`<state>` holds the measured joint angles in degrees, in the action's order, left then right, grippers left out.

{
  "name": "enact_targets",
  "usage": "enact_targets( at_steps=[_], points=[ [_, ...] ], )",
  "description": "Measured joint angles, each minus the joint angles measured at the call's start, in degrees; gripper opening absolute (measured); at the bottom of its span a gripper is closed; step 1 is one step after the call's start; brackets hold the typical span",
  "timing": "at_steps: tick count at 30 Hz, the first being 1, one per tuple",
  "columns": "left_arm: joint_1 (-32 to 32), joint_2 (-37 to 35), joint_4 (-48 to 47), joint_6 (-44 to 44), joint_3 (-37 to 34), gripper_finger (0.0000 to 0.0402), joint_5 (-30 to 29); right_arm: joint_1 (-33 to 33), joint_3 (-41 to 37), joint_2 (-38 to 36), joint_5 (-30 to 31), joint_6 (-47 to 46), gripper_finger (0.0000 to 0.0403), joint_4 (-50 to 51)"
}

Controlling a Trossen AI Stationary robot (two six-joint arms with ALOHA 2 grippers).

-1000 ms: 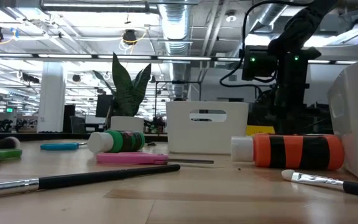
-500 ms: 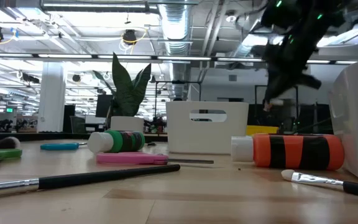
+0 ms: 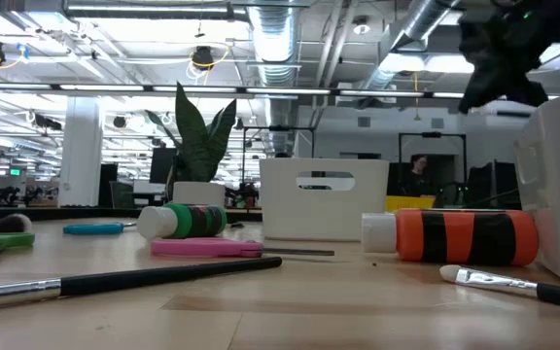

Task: Pick & Place Paint Supplies
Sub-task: Put the top right eyeshadow brush into the gray bin

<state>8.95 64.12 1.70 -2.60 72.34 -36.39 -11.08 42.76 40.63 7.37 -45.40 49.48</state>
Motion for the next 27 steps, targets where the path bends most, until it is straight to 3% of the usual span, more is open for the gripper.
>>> enact_targets(
  at_steps=[4, 9, 18, 27],
  points=[
    [0.0, 0.0, -2.3, 3.5, 0.0, 0.0163, 2.8, 3.5, 0.0, -2.1, -5.5, -0.6, 0.0, -4.1],
    [-0.7, 0.0, -8.3, 6.4, 0.0, 0.0163, 5.8, 13.8, 0.0, -1.7, -7.5, -5.1, 0.0, -12.5],
    [-7.3, 0.0, -16.4, 11.8, -0.1, 0.0163, 10.2, 36.4, 0.0, 8.3, -2.7, -15.3, 0.0, -24.1],
    [-16.9, 1.0, -16.2, 17.5, -0.2, 0.0163, 10.7, 49.9, 0.5, 22.0, 1.6, -25.3, 0.0, -28.8]
  ],
)
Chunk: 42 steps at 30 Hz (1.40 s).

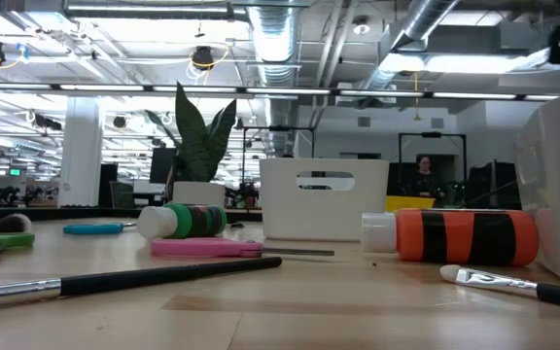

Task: Pick & Place Paint Supplies
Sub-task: Put the top right eyeshadow brush into the gray bin

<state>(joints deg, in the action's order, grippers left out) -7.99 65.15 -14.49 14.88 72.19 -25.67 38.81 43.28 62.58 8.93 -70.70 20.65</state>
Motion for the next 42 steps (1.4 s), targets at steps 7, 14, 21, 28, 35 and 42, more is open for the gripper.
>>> enact_targets(
  at_steps=[7, 14, 21, 28, 35, 42],
  points=[
    [-5.7, 2.5, 0.5, 6.8, 0.0, 0.0163, 0.0, 3.2, 5.5, 10.7, 0.1, 3.5, 0.0, 4.9],
    [-11.7, 7.7, 6.5, 16.3, 0.0, 0.0163, -0.3, 1.1, 11.5, 16.5, -1.9, 15.8, 0.0, 9.2],
    [-21.0, 14.1, 16.5, 18.6, 0.0, 0.0163, -0.2, -0.4, 14.6, 19.8, -4.7, 26.1, 0.0, 9.2],
    [-25.5, 18.6, 20.5, 20.2, 0.0, 0.0163, -4.4, 0.2, 14.8, 23.5, -7.6, 27.9, 0.0, 11.1],
    [-25.8, 19.7, 21.7, 20.2, 0.0, 0.0163, -4.9, 0.7, 14.8, 28.6, -7.7, 27.3, 0.0, 9.5],
    [-25.8, 19.3, 21.8, 20.3, 0.0, 0.0163, -4.9, -0.4, 14.8, 33.0, -7.6, 27.1, 0.0, 8.0]
  ],
)
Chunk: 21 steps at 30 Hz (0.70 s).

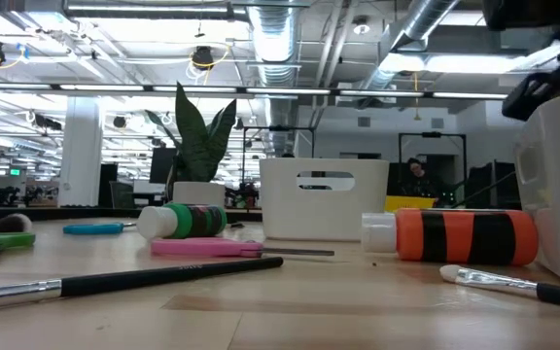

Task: Pick & Place Paint Supplies
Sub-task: Put the top right eyeshadow brush into the gray bin

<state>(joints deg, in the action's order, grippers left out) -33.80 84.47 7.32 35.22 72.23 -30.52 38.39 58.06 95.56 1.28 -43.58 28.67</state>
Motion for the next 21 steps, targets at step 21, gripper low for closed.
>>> enact_targets(
  at_steps=[21],
  points=[
    [0.0, 0.0, -0.2, -0.3, 0.0, 0.0163, 0.1, 0.2, 0.0, 0.0, 0.0, -3.1, 0.0006, -0.5]
  ],
)
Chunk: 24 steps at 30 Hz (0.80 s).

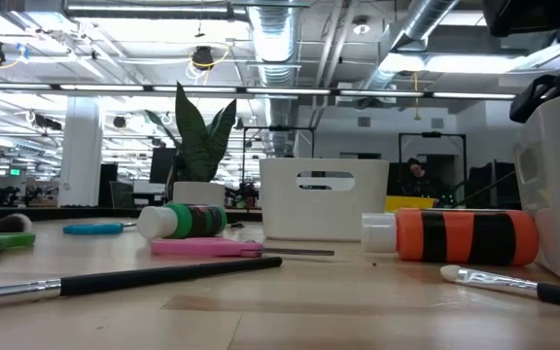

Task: Pick & Place Paint Supplies
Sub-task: Put the top right eyeshadow brush into the gray bin, then put the left eyeshadow brush into the gray bin

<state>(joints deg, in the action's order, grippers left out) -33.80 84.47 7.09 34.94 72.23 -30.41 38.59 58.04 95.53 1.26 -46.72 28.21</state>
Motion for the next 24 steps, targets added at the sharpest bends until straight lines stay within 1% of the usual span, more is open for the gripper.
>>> enact_targets(
  at_steps=[4, 9, 14, 18, 24],
  points=[
    [0.0, 0.0, 0.0, 0.0, 0.0, 0.0163, 0.0, 0.0, 0.0, 0.0, -1.4, -0.5, 0.0024, -0.1],
    [0.0, 0.0, 0.0, -0.1, 0.0, 0.0163, 0.0, 0.0, 0.0, 0.0, -1.5, -0.9, 0.005, -0.1],
    [0.0, 0.0, 0.0, -0.1, 0.0, 0.0163, 0.0, 0.0, 0.0, -0.8, -1.5, -2.3, 0.0064, 0.3],
    [0.0, 0.0, -0.1, -0.1, 0.0, 0.0163, 0.4, 0.0, 0.0, -4.1, -1.4, -3.8, 0.0065, 0.2],
    [0.0, 0.0, -0.2, -0.1, 0.0, 0.0163, 0.9, 0.0, 0.0, -11.5, -1.2, -5.9, 0.0065, 0.0]
  ],
)
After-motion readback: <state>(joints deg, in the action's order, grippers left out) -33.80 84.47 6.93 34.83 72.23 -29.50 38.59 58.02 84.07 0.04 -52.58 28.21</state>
